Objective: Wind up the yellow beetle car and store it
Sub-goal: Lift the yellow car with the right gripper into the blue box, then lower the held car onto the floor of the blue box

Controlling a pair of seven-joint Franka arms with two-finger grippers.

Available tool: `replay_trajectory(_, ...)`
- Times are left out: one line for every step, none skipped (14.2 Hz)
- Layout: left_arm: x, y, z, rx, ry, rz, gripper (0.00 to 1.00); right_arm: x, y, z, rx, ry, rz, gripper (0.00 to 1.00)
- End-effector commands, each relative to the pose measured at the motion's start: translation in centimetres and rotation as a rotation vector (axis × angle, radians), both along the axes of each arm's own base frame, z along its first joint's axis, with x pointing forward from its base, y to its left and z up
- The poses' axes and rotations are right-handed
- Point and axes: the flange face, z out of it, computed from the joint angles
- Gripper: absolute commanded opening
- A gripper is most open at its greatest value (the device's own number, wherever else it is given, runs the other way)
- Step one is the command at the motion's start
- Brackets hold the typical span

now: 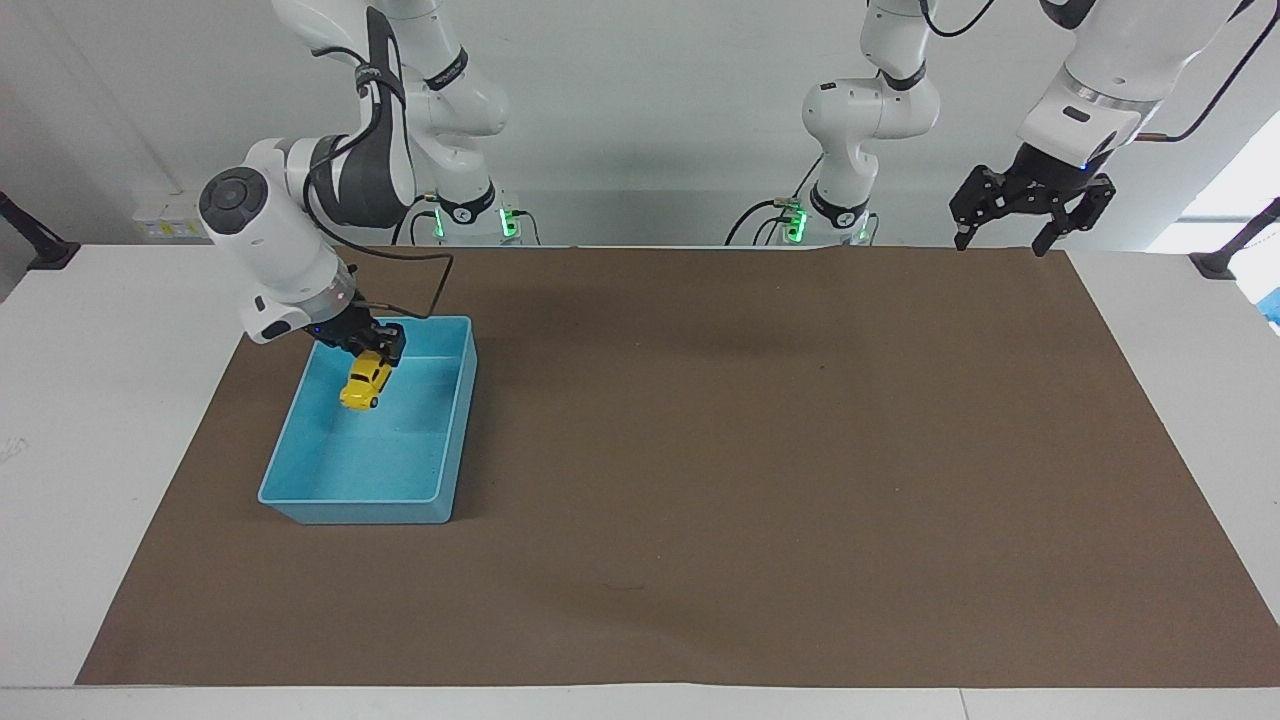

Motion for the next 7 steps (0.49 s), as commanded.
replay_trajectory(-0.5,0.4,0.2,-0.01,0.005,0.001,1.0,-1.0,0.8,0.4,-0.049,-0.015,0.09,0.0)
replay_trajectory(-0.5,0.4,0.3,-0.01,0.003,0.001,1.0,-1.3,1.4,0.2,-0.057,-0.014,0.106,0.0)
replay_trajectory(-0.5,0.4,0.3,-0.01,0.003,0.001,1.0,-1.6,2.1,-0.2,-0.066,-0.02,0.122,0.0)
replay_trajectory(-0.5,0.4,0.3,-0.01,0.003,0.001,1.0,-1.8,2.3,-0.8,-0.07,-0.029,0.13,0.0)
replay_trajectory(-0.5,0.4,0.3,-0.01,0.003,0.001,1.0,-1.8,2.3,-1.6,-0.069,-0.042,0.132,0.0)
replay_trajectory(-0.5,0.4,0.2,-0.01,0.006,0.001,1.0,-1.8,2.4,-2.6,-0.068,-0.05,0.135,0.0)
replay_trajectory(-0.5,0.4,0.3,-0.01,0.003,0.001,1.0,-1.9,2.6,-3.4,-0.067,-0.058,0.138,0.0)
